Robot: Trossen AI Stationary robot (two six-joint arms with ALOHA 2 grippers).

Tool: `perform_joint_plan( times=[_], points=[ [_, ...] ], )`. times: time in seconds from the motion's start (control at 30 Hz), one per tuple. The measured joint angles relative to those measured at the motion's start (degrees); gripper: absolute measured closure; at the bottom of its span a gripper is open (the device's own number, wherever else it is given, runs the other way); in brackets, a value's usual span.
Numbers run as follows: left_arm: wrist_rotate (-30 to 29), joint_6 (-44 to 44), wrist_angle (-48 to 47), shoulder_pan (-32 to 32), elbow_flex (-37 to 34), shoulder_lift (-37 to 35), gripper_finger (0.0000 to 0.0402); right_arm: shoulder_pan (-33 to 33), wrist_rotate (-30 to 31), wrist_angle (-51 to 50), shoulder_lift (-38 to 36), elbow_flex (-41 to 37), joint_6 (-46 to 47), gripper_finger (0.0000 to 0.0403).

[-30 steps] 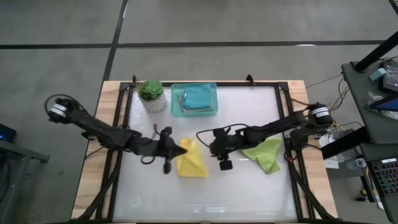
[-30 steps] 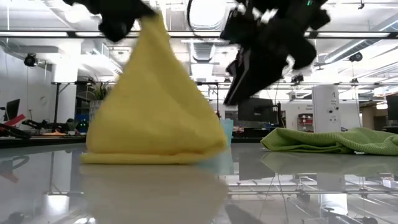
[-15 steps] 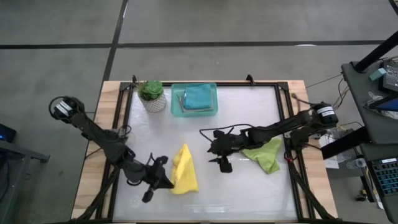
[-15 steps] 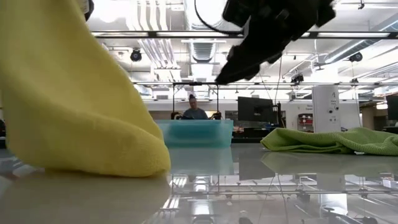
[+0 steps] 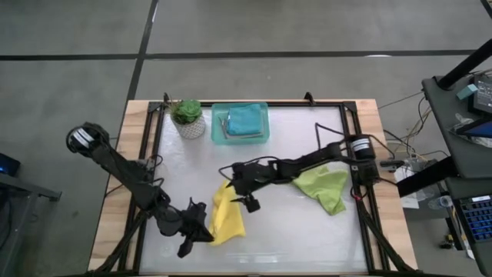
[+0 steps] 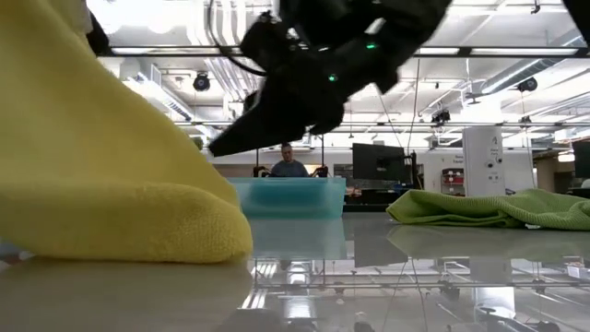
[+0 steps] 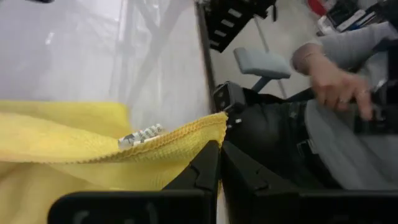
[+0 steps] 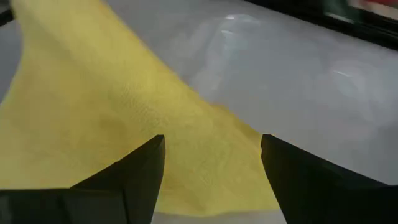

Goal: Fold microfiber towels
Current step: Fold the yellow microfiber cloth

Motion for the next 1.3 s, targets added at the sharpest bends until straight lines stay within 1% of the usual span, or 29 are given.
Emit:
perform_joint_plan(
  times=[0.03,0.17,0.2,0.27,0.3,0.47,0.63,0.83,0.97,1.03,1.13,1.23,1.3],
  points=[
    [0.0,-0.7,0.6,-0.2,0.0,0.2,0.0402,-0.6,-2.4,-1.3,1.2,2.1,-1.8,0.0150],
    [0.1,-2.7,1.5,-1.0,0.0,0.8,0.0402,-3.0,-16.7,-9.3,6.3,11.0,-7.2,0.0155],
    [0.1,-2.8,1.6,-1.1,0.0,0.8,0.0402,-3.5,-19.4,-10.9,7.6,13.1,-8.1,0.0157],
    [0.1,-2.8,1.8,-1.2,0.0,0.8,0.0402,-4.1,-23.0,-13.9,10.2,17.4,-9.0,0.0160],
    [0.1,-2.7,1.8,-1.2,0.0,0.8,0.0402,-4.1,-23.7,-15.1,11.4,19.5,-9.4,0.0162],
    [0.1,-2.7,2.7,-1.2,0.0,0.7,0.0402,-4.5,-24.4,-23.6,16.1,28.9,-12.5,0.0165],
    [0.4,-3.9,3.4,-1.5,0.0,0.7,0.0402,-4.6,-24.4,-29.4,18.9,35.4,-16.1,0.0160],
    [2.9,-6.9,4.1,-1.7,0.0,0.7,0.0402,-4.9,-24.5,-34.1,21.3,40.2,-19.3,0.0161],
    [3.6,-7.2,4.5,-2.1,0.0,0.6,0.0401,-5.5,-24.5,-36.4,22.5,41.1,-21.4,0.0177],
    [3.6,-7.2,4.5,-2.1,0.0,0.6,0.0401,-5.6,-24.4,-37.5,22.6,40.8,-22.1,0.0194],
    [3.6,-6.8,4.4,-2.1,0.0,0.6,0.0402,-5.5,-24.5,-38.4,22.6,40.8,-23.5,0.0235],
    [3.2,-3.1,4.1,-2.1,0.0,0.4,0.0402,-5.4,-24.7,-38.6,22.6,40.7,-24.4,0.0292],
    [1.4,-0.5,4.1,-1.5,0.0,0.0,0.0401,-5.4,-24.6,-39.7,22.5,40.7,-24.8,0.0336]
  ],
)
